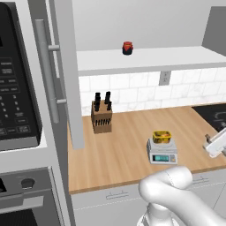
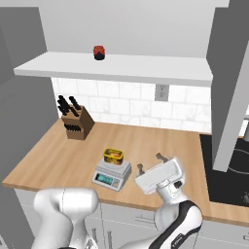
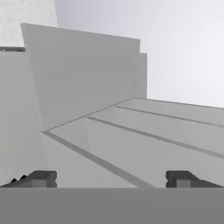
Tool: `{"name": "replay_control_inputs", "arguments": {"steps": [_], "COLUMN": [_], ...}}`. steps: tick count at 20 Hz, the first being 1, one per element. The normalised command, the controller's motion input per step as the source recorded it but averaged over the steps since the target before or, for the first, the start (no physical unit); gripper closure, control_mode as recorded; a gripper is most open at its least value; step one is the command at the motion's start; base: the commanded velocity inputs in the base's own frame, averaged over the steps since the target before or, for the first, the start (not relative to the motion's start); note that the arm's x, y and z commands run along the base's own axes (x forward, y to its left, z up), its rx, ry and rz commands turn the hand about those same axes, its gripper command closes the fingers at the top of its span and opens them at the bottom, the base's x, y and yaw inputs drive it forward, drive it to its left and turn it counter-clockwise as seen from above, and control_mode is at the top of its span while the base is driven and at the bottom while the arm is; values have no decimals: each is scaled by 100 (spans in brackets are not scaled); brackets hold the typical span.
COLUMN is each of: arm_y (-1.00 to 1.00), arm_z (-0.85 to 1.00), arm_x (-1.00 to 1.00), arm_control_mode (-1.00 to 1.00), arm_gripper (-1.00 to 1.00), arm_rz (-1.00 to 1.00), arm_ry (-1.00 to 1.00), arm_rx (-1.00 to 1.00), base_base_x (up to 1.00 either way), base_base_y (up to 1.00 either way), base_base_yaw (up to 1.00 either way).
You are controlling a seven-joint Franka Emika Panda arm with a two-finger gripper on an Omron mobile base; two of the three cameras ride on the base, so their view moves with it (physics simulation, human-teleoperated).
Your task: Pick the canned food and place it on the digital scale for weighing, and close the cabinet.
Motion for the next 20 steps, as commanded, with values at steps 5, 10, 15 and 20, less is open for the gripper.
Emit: {"name": "replay_control_inputs", "arguments": {"steps": [5, 10, 15, 20], "arm_y": [-84, -44, -34, -35], "arm_z": [32, 14, 10, 28], "arm_x": [0, 7, 27, 14], "arm_control_mode": [-100, -100, -100, -100], "arm_gripper": [-100, -100, -100, -100], "arm_rz": [-14, -27, -43, -38], "arm_ry": [23, 24, 14, 13], "arm_rx": [8, 0, 0, 0], "base_base_x": [0, 0, 0, 0], "base_base_y": [0, 0, 0, 0], "base_base_yaw": [0, 0, 0, 0]}}
